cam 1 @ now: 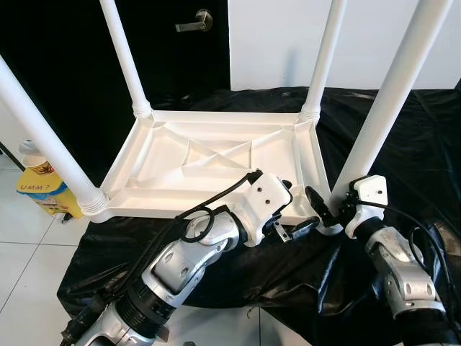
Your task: Building children table
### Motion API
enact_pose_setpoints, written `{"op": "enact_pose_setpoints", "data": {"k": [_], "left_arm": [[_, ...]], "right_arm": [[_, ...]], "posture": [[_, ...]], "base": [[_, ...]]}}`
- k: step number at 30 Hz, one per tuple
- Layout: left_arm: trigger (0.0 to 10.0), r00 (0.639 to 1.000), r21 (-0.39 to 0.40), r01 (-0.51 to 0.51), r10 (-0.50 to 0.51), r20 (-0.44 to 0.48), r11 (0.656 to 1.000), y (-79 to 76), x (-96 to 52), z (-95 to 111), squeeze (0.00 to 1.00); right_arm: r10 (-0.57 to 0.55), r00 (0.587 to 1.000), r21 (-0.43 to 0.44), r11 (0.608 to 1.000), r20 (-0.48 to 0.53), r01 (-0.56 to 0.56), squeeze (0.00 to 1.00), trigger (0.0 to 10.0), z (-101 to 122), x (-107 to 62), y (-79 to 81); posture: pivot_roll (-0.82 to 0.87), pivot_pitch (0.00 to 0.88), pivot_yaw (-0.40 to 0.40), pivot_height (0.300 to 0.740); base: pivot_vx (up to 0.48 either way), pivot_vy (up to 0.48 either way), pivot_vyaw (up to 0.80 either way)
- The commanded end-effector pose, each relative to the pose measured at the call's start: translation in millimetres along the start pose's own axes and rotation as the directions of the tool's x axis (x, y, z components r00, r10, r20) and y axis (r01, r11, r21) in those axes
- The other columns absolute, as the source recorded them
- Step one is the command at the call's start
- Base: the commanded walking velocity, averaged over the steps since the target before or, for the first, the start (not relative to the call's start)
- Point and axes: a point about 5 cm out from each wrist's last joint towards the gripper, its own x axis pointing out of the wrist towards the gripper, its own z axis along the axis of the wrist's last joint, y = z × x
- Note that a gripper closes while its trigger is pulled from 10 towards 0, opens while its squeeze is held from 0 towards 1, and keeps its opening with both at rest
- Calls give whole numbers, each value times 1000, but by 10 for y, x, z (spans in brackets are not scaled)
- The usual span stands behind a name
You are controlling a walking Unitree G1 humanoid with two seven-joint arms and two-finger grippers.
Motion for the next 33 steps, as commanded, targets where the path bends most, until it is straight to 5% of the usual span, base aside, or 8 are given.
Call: {"op": "enact_pose_setpoints", "data": {"k": [1,2,8,16,17,18,19,33], "left_arm": [[10000,997,3,73,-73,-18,997,-13,-9,-18,0],[10000,997,1,69,-69,-18,998,-13,-12,-20,0],[10000,998,-3,59,-59,-19,998,-20,-27,-26,0],[10000,998,-2,52,-52,-21,999,-14,-41,-31,0],[10000,998,-2,53,-53,-21,999,-15,-41,-30,0],[10000,998,-2,53,-53,-21,999,-15,-41,-30,0],[10000,998,-3,54,-54,-20,999,-16,-41,-27,0],[10000,998,-7,61,-61,-23,998,-27,-40,-34,0]], "right_arm": [[28,999,-10,1000,-19,-29,0,10000,-35,25,30],[28,999,-14,999,-23,-29,0,3373,-43,26,23],[47,998,-17,999,-41,-47,0,0,-106,9,-21],[42,998,-10,999,-49,-42,0,0,-140,4,-51],[39,998,-6,999,-50,-40,0,8510,-151,3,-56],[39,998,-6,999,-50,-40,0,8510,-151,3,-56],[29,998,0,1000,-56,-29,0,10000,-169,0,-57],[-139,985,-3,990,-107,139,0,10000,-250,2,35]], "posture": [[-26,9,21,740],[-22,10,19,740],[-14,12,14,740],[-17,15,16,740],[-18,15,18,740],[-18,15,18,740],[-18,18,18,740],[-21,20,20,740]], "base": [[0,0,0],[0,0,0],[0,0,0],[0,0,0],[0,0,0],[0,0,0],[0,0,0],[0,0,0]]}}
